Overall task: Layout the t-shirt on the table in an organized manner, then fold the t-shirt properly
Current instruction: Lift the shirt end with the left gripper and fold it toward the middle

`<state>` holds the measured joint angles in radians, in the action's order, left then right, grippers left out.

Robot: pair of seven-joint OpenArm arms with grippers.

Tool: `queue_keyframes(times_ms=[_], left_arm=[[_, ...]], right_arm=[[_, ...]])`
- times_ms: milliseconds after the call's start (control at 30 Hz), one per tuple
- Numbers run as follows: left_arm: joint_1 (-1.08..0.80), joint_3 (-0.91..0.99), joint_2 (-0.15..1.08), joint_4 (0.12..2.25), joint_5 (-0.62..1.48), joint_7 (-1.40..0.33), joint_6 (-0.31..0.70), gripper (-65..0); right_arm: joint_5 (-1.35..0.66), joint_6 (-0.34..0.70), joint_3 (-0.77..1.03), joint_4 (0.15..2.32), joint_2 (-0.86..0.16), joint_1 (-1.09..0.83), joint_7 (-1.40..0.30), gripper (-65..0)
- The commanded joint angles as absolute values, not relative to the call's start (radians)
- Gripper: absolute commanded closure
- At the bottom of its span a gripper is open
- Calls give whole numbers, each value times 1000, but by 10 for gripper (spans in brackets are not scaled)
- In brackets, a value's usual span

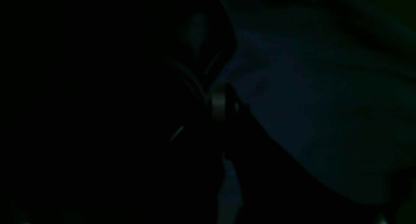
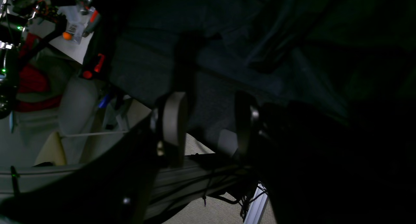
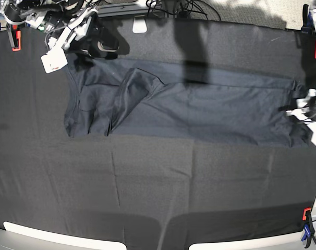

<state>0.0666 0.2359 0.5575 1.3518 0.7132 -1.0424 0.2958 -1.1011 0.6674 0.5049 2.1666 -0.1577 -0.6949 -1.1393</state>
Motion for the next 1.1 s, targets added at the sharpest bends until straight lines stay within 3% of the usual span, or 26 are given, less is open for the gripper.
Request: queue_keyframes(times_ms=[0, 367, 600, 1067], left_arm=[[83, 242, 564, 1390, 746, -1056, 308, 0], [83, 242, 369, 1634, 832, -1167, 311, 0], [74, 241, 223, 1645, 866, -1243, 410, 0], [-25, 240, 84, 1645, 936, -1125, 469, 0]], right_arm=[[-1130, 698, 508, 2186, -163, -698, -1124, -236], [-1130, 698, 508, 2186, -163, -698, -1124, -236], [-1130, 698, 508, 2186, -163, -698, -1124, -236], [-1130, 698, 508, 2186, -164, -699, -1124, -236]])
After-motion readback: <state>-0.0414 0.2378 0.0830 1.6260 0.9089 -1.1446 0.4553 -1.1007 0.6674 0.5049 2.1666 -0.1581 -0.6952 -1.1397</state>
